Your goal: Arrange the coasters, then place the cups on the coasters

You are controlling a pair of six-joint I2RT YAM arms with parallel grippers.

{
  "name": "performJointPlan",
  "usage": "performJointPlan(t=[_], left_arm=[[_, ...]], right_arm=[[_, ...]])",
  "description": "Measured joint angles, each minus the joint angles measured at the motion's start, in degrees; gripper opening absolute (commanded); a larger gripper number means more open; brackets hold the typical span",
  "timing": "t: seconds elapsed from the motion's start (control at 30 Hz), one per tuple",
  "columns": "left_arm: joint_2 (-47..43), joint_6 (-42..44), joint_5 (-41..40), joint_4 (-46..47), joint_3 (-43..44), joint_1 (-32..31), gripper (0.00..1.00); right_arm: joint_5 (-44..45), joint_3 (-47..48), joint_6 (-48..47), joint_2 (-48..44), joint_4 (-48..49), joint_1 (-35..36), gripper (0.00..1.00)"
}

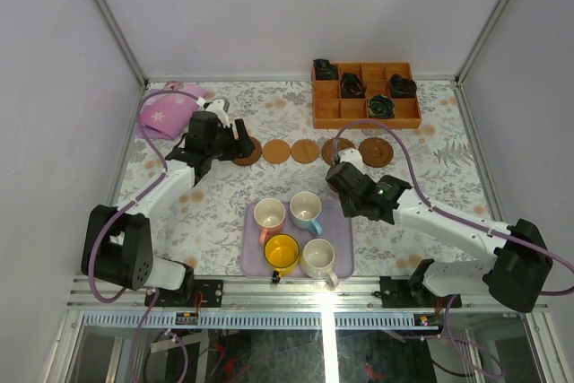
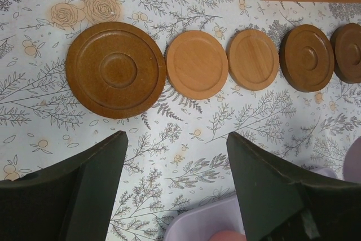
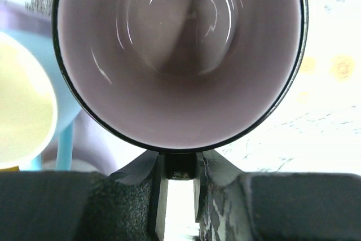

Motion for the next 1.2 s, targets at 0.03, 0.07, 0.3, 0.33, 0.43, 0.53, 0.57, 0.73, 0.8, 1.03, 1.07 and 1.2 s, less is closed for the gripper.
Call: performJointPlan(t=[0.03,0.07,0.3,0.33,0.43,0.53,0.57,0.73,0.8,1.03,1.07,1.2], left_arm=[[0.0,0.0,-0.1,0.0,0.0,0.0,0.71],[0.0,0.0,-0.2,0.0,0.0,0.0,0.71],[0.0,0.0,-0.6,0.0,0.0,0.0,0.72],[0.0,0.0,-0.6,0.0,0.0,0.0,0.72],[0.3,0.0,-0.5,0.0,0.2,0.0,0.72],[1.2,-0.1,-0.5,0.1,0.6,0.0,0.72],[1.4,-0.2,-0.5,0.1,0.7,0.0,0.72],[2.6,-0.9,-0.5,0.4,1.7,0.0,0.72],[3.0,-1.1,-0.5,0.4,2.0,0.0,0.72],[5.0,-1.9,-0.3,0.8,3.2,0.0,0.72],[5.4,-2.0,-0.3,0.9,3.3,0.0,0.72],[6.2,-2.1,0.0,0.9,3.5,0.0,0.71]], right_arm=[[1.7,0.5,-0.3,-0.2,0.6,0.0,0.0],[3.4,0.9,-0.8,-0.2,1.1,0.0,0.0],[10.4,1.4,-5.9,0.2,5.7,-4.5,0.0],[10.4,1.4,-6.7,0.4,6.7,-6.3,0.0],[10.5,1.6,-9.9,1.9,10.3,-13.1,0.0],[10.0,3.0,-13.0,4.9,12.9,-19.2,0.0],[9.5,3.5,-14.0,6.1,13.8,-21.0,0.0],[4.4,6.3,-17.2,10.8,16.2,-28.5,0.0],[2.1,7.4,-18.2,12.4,17.0,-31.1,0.0],[-4.3,9.2,-19.5,15.4,17.5,-36.6,0.0],[-4.8,9.2,-19.6,15.6,17.6,-36.9,0.0],[-6.9,9.2,-19.7,17.1,18.4,-37.1,0.0]])
